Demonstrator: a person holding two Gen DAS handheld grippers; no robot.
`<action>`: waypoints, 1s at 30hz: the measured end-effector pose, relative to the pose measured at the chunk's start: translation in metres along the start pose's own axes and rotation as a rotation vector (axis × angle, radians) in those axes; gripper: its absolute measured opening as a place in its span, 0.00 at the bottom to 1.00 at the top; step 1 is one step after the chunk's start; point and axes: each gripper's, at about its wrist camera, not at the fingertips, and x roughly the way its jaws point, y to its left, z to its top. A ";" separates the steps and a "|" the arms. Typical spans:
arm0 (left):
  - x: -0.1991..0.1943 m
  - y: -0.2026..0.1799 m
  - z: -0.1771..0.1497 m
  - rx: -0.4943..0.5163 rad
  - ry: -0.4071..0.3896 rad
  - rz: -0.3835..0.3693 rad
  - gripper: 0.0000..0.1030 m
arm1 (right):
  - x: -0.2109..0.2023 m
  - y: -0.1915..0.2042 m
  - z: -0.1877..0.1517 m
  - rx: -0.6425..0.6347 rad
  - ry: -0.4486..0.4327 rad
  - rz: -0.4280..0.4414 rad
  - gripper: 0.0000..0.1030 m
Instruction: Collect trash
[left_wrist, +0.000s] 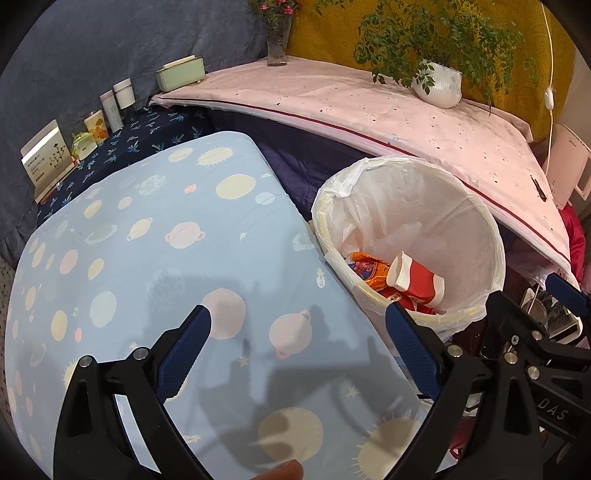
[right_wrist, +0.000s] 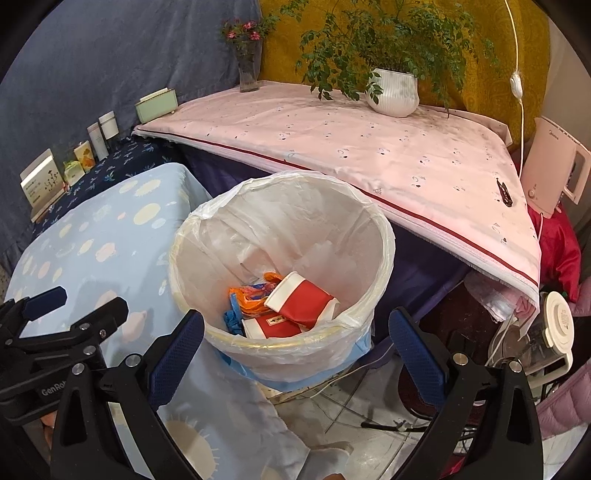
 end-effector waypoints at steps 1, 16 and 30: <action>0.000 0.000 0.000 0.000 -0.001 0.000 0.88 | 0.001 0.000 0.000 -0.001 0.001 -0.001 0.94; 0.001 0.000 -0.001 -0.007 -0.001 0.014 0.88 | 0.003 0.000 -0.002 -0.008 0.008 0.001 0.94; -0.001 0.001 -0.002 -0.008 -0.007 0.021 0.88 | 0.003 0.001 -0.003 -0.008 0.009 0.000 0.94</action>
